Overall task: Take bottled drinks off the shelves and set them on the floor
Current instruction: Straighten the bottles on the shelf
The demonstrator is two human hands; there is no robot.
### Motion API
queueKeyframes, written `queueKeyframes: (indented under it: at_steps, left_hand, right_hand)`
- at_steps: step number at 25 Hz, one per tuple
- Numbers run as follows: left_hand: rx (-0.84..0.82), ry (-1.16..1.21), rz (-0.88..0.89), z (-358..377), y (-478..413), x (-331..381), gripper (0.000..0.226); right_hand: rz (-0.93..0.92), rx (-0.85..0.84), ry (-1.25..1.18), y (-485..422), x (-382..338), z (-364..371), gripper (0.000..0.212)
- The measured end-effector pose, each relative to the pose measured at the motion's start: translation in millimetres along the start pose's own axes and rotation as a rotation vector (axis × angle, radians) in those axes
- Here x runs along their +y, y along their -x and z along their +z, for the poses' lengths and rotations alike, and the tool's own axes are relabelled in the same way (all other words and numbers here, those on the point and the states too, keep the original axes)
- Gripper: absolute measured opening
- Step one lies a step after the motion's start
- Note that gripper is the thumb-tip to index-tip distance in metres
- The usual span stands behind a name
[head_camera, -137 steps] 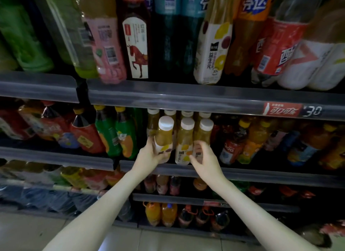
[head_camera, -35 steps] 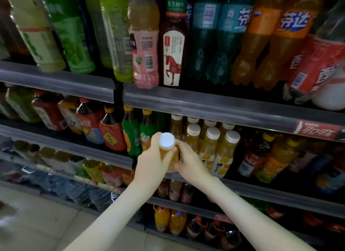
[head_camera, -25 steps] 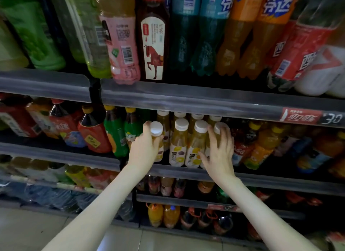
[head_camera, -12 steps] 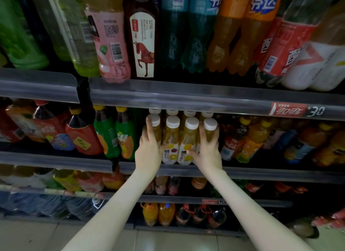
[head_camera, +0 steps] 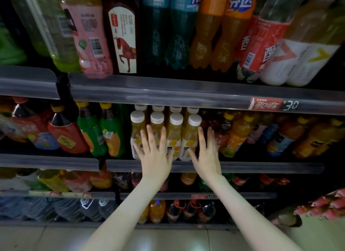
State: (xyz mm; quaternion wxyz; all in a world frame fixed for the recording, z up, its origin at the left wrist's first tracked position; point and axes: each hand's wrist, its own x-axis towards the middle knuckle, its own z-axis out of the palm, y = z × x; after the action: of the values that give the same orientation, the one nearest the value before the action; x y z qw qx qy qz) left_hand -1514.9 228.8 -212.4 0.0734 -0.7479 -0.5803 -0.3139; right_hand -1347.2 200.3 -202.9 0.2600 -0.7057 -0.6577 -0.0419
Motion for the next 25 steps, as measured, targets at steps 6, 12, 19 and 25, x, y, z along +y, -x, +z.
queueKeyframes:
  at_steps: [6, 12, 19, 25]
  left_hand:
    - [-0.037, 0.011, 0.182, 16, 8, 52, 0.095]
    - [-0.095, 0.073, 0.386, 34, 0, 111, 0.096]
    - [-0.19, 0.059, 0.254, 75, -19, 166, 0.122]
    - [-0.158, 0.009, 0.155, 87, -17, 176, 0.107]
  right_hand:
    - [0.12, -0.049, 0.274, 13, 78, -4, 0.109]
    - [-0.073, -0.025, 0.266, 7, 99, -11, 0.098]
    - [0.227, -0.132, -0.192, 2, 148, -28, 0.106]
    - [0.239, -0.075, -0.182, -3, 129, -9, 0.121]
